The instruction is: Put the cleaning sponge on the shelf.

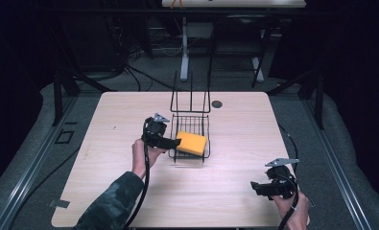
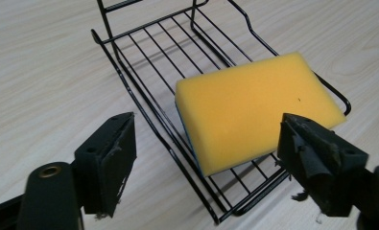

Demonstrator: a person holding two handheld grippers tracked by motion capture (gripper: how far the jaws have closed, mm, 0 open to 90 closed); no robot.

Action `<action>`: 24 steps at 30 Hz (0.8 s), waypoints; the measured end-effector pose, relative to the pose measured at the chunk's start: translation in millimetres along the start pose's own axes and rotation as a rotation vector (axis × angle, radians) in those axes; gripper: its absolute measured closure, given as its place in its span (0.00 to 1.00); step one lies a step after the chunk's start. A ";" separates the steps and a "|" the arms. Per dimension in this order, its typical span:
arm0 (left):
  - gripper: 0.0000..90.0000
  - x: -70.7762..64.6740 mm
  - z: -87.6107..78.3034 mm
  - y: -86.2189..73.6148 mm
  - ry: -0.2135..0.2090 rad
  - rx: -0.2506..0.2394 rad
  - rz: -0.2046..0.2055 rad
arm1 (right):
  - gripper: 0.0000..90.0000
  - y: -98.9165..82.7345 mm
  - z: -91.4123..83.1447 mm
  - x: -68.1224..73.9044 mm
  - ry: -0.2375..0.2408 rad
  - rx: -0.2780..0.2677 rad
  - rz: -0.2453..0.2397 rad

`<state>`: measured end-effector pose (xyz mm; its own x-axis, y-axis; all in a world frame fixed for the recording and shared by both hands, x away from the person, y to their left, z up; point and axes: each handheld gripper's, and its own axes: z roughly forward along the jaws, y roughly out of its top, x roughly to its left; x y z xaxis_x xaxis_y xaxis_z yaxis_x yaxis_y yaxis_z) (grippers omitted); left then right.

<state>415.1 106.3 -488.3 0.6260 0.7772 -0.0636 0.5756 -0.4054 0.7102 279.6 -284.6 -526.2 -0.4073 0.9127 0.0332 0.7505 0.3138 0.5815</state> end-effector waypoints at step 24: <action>0.01 -1.1 -76.7 -43.0 0.048 0.017 0.102 | 0.21 0.5 -0.6 1.9 -0.004 -0.005 0.003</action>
<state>349.3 159.8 -464.9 0.6565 0.7531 0.0423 0.5190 -0.4917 0.6991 278.9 -282.9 -525.3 -0.4028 0.9147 0.0319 0.7494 0.3095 0.5853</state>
